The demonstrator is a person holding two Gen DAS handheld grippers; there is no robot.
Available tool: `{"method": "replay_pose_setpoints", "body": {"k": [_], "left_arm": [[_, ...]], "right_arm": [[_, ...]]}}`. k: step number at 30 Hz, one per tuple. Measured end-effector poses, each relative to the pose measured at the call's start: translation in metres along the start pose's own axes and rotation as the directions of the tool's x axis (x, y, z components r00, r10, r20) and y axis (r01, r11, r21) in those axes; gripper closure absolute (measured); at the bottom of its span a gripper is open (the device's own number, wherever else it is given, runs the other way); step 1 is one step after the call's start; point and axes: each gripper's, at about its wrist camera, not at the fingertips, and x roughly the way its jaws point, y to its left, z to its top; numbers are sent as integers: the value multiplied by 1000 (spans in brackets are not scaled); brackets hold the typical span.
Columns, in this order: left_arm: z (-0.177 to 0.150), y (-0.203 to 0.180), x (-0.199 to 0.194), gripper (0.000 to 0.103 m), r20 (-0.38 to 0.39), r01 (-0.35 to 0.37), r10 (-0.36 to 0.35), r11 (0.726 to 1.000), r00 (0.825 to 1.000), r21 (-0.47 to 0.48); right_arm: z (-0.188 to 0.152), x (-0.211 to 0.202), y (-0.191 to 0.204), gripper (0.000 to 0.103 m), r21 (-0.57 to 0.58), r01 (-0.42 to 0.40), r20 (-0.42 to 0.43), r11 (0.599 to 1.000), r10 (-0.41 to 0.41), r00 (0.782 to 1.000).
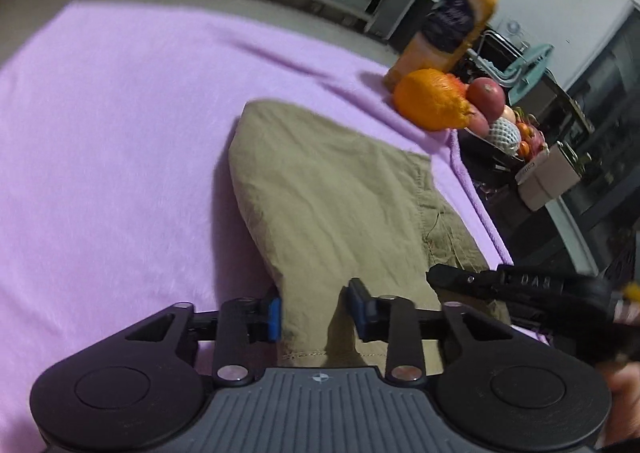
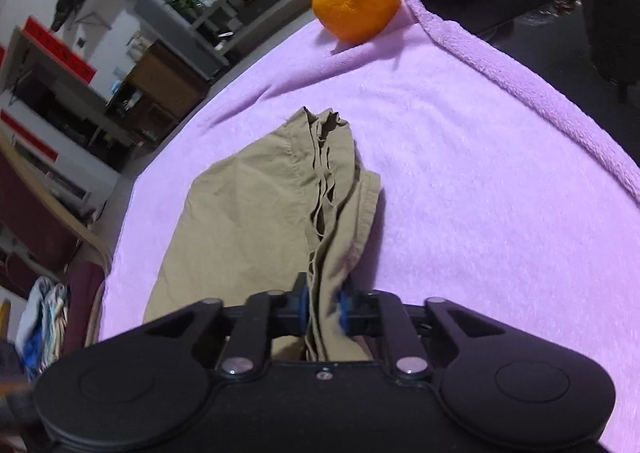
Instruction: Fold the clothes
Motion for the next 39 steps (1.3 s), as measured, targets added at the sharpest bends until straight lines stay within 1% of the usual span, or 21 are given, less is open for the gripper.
{"method": "replay_pose_setpoints", "body": {"k": [3, 7, 10, 11, 12, 13, 14, 15, 17, 19, 21, 23, 26, 28, 30, 31, 32, 34, 35, 36, 39], "left_arm": [[5, -13, -20, 79, 91, -34, 28, 998, 995, 59], [22, -5, -45, 78, 203, -53, 47, 998, 978, 26], [34, 24, -33, 72, 178, -80, 92, 994, 980, -77], [34, 35, -19, 66, 131, -120, 133, 987, 982, -109], [33, 46, -6, 65, 83, -161, 173, 977, 981, -138], [32, 57, 6, 62, 39, -199, 208, 966, 977, -165], [30, 66, 13, 48, 18, -215, 223, 957, 975, -196], [30, 72, 12, 47, 18, -197, 206, 953, 978, -230], [34, 75, 6, 52, 16, -189, 200, 948, 980, -257], [38, 70, -7, 58, 48, -222, 240, 947, 970, -234], [35, 60, -25, 58, 87, -239, 260, 951, 962, -197], [30, 50, -44, 57, 117, -240, 260, 957, 958, -161], [22, 33, -71, 59, 160, -243, 257, 965, 953, -103], [9, 16, -78, 59, 167, -246, 249, 968, 954, -42], [-4, 2, -76, 67, 168, -264, 257, 964, 952, 17], [-10, -3, -70, 71, 168, -278, 266, 959, 949, 49], [-16, -8, -63, 76, 169, -294, 277, 952, 946, 85], [-28, -12, -41, 82, 141, -320, 299, 933, 944, 165], [-33, -11, -28, 89, 110, -319, 303, 928, 947, 193], [-36, -8, -17, 91, 72, -306, 298, 930, 952, 203], [-41, -8, -7, 92, 48, -306, 304, 922, 952, 239]], "right_arm": [[7, -19, 16, 92, 18, -63, 13, 998, 63, 998], [21, -35, 60, 92, -109, -95, 61, 989, 102, 993], [29, -20, 79, 92, -169, -96, 72, 981, 109, 991], [30, -11, 82, 92, -172, -89, 70, 981, 102, 992], [30, 3, 80, 92, -165, -80, 55, 983, 90, 994], [27, 19, 76, 90, -157, -60, 31, 986, 66, 997], [24, 36, 71, 81, -151, -12, -2, 988, 11, 1000], [22, 53, 65, 75, -147, 39, -36, 988, -44, 998], [17, 60, 58, 71, -159, 47, -18, 986, -51, 999], [19, 55, 60, 68, -169, 51, -35, 984, -58, 998], [21, 35, 62, 63, -182, 35, -16, 983, -38, 999], [19, 8, 64, 45, -199, 40, 31, 979, -35, 999], [12, -31, 59, 38, -165, 26, 69, 986, -14, 998], [5, -46, 56, 38, -143, -4, 68, 990, 14, 998], [-3, -55, 55, 38, -135, -30, 73, 990, 40, 997], [-8, -56, 56, 46, -150, -34, 81, 988, 47, 996], [-11, -53, 62, 66, -192, -34, 76, 981, 50, 996], [-19, -42, 73, 78, -279, -30, 60, 960, 48, 997], [-26, -36, 80, 79, -331, -39, 52, 943, 60, 997], [-34, -29, 82, 79, -388, -11, 44, 922, 30, 999], [-57, -8, 88, 79, -552, 74, 32, 831, -67, 997]]}}
